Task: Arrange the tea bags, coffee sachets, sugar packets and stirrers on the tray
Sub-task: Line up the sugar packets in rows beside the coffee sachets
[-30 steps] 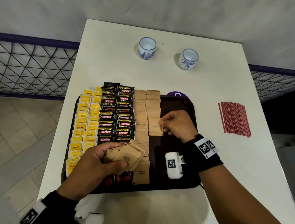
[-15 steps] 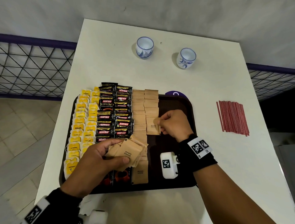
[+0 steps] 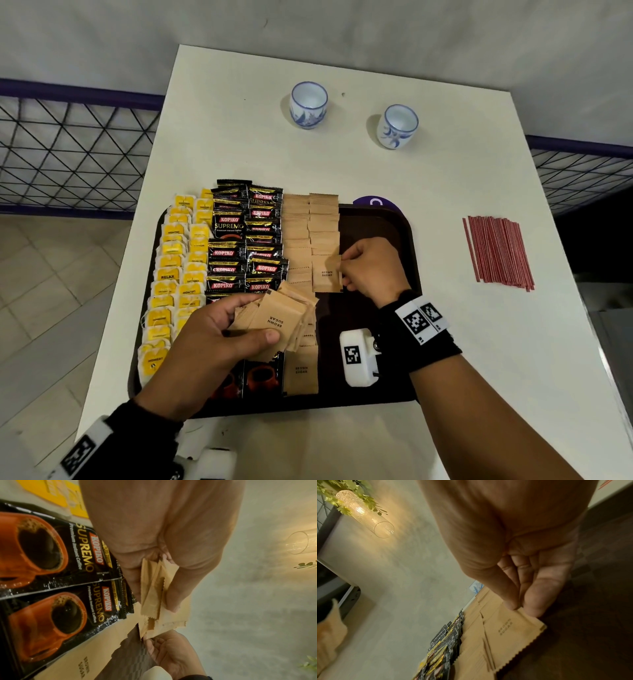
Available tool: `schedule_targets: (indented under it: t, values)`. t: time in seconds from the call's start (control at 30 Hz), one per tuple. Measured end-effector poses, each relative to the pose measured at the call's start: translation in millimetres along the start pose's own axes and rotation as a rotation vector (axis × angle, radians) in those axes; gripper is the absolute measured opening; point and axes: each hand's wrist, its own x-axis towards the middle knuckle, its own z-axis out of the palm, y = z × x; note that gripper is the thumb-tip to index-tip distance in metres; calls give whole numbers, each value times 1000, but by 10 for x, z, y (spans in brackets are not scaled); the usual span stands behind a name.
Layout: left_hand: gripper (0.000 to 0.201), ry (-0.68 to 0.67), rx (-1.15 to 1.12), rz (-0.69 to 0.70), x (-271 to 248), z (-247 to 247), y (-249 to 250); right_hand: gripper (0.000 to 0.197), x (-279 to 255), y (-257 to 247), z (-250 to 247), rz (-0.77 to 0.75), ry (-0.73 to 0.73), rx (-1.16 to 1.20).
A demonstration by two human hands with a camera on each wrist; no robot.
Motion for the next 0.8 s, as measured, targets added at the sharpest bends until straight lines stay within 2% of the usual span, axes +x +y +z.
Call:
schedule_targets:
  t: [0.13, 0.27, 0.4, 0.47, 0.53, 0.6, 0.7, 0.8]
  values:
    - [54, -11, -9, 2, 5, 2, 16, 13, -7, -4, 5, 16, 0, 18]
    - [68, -5, -20, -7, 27, -10, 1, 8, 1, 36, -5, 7, 20, 25]
    - [53, 9, -28, -7, 48, 32, 25, 3, -104, 64, -69, -140, 71, -3]
    - [42, 16, -34, -8, 64, 68, 53, 5, -250, 17, -123, -184, -1, 138]
    - [38, 18, -38, -11, 85, 101, 79, 10, -412, -50, -184, -225, -156, 307]
    - [37, 16, -30, -5, 106, 128, 96, 24, -540, -103, -229, -303, -308, 371]
    - [38, 6, 2, 22, 128, 178, 106, 44, -626, -148, -194, -484, -363, 260]
    - [34, 3, 36, 59, 139, 235, 133, 49, -628, -179, -75, -598, -332, 124]
